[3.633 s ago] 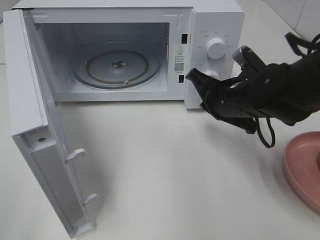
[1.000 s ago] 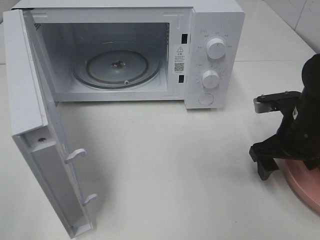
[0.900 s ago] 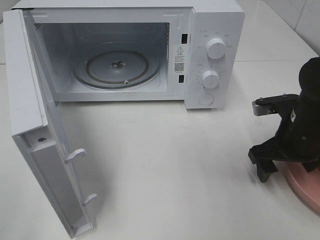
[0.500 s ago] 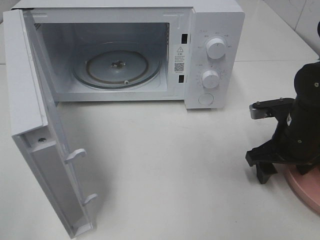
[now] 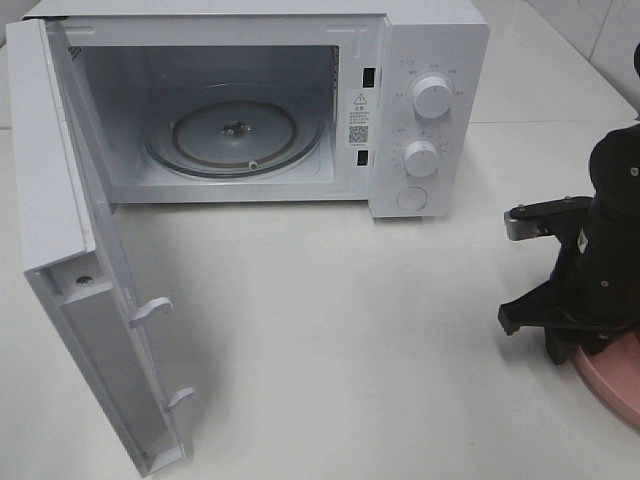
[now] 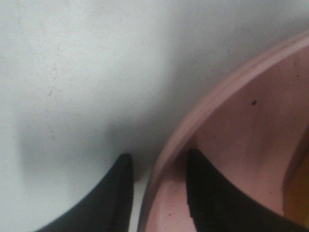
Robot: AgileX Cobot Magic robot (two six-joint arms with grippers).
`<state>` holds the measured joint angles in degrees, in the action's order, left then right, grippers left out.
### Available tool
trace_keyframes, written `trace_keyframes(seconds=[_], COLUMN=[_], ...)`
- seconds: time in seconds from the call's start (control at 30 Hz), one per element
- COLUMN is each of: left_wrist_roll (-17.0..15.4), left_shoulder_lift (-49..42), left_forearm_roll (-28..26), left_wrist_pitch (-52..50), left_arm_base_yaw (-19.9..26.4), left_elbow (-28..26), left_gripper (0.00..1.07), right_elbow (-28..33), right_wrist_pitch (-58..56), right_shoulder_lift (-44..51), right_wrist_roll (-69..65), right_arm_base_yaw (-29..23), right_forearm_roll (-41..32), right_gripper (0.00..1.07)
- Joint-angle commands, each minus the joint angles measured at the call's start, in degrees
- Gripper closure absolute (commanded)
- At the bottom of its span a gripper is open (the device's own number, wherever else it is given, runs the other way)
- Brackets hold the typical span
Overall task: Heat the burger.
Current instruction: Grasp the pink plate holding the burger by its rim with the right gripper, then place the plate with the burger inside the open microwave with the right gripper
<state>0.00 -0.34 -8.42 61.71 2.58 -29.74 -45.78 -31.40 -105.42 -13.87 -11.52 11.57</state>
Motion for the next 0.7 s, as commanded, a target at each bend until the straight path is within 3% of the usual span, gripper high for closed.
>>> trace_keyframes(seconds=[0.03,0.1,0.43,0.7], left_wrist_roll=[0.34,0.34,0.34,0.34], left_shoulder_lift=[-0.86,-0.86,-0.86,-0.86], left_forearm_roll=[0.06,0.06,0.06,0.06], left_wrist_pitch=[-0.46,-0.46,-0.46,-0.46], left_arm_base_yaw=[-0.17,-0.17,-0.17,-0.17], left_elbow=[0.11,0.11,0.11,0.11], left_gripper=[0.09,0.09,0.09,0.09], right_elbow=[0.29,0.29,0.29,0.29], right_wrist_pitch=[0.06,0.06,-3.9,-7.05], right_shoulder_lift=[-1.03,-1.03,-0.29,3.84], right_wrist_roll=[-0.57,-0.57,-0.57,-5.33], right_arm_base_yaw=[0.06,0.06,-0.06,-0.06], right_forearm_roll=[-1.38,-1.38,1.89,8.48], right_gripper=[1.03,1.07,1.07,1.07])
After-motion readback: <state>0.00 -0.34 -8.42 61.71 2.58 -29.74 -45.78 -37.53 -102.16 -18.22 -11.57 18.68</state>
